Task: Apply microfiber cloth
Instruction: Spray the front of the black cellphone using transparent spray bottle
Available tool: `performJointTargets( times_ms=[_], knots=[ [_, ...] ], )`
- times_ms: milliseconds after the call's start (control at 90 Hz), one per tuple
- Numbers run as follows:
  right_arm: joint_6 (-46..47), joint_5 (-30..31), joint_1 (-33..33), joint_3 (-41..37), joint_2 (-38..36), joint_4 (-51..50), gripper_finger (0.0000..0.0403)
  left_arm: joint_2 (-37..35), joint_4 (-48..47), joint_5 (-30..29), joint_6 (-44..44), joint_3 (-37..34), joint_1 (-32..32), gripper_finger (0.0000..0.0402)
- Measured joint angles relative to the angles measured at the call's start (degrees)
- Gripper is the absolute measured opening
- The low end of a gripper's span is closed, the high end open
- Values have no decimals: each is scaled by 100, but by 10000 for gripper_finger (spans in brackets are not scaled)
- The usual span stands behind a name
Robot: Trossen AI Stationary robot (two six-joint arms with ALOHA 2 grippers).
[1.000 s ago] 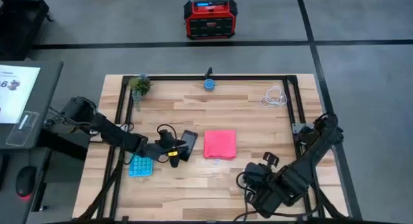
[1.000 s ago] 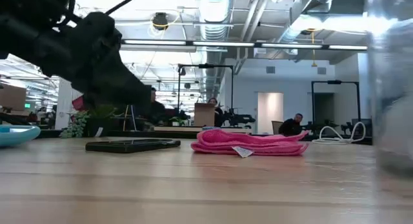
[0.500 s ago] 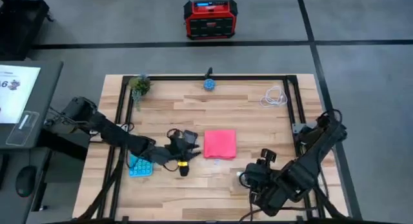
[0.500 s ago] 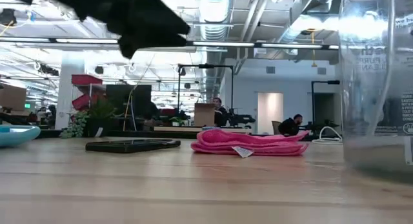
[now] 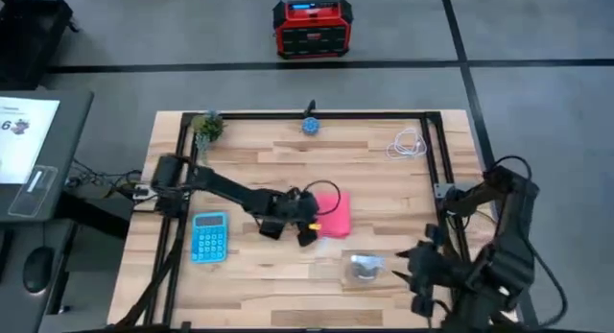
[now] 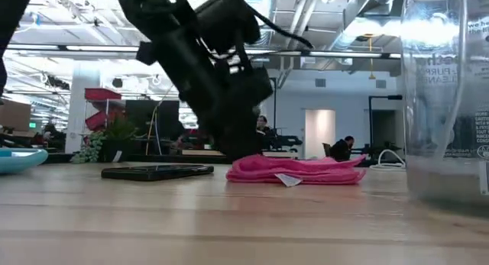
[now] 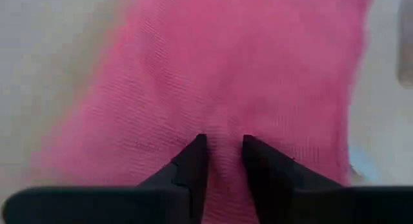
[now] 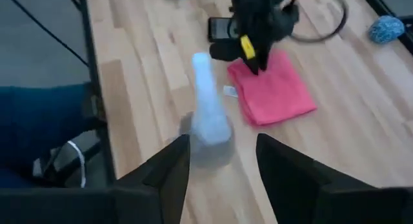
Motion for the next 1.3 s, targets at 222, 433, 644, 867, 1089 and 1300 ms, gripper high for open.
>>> performJointTargets(
  times_ms=[222, 433, 644, 867, 1089, 1300],
  knots=[
    [-16, 348, 89, 0, 247, 5, 164, -89, -287, -80, -154, 241, -649, 25],
    [-871, 1073, -316, -7, -4, 9, 164, -1086, -903, -745, -176, 314, -878, 16],
    [-2085, 1004, -1531, -108, -834, 20, 164, -2069, -1990, -1574, -582, 202, -1029, 35],
    [-2964, -236, -3184, -1246, -1714, 380, 164, -2520, -1793, -1541, -957, -519, -1252, 77],
    [-4201, -1798, -3993, -3456, -2571, 2210, 164, -2271, -784, -1499, -1150, -1214, -1249, 83],
    [-4402, -2463, -4719, -5625, -3580, 3896, 164, -2269, -188, -663, -435, -1454, -1328, 83]
  ],
)
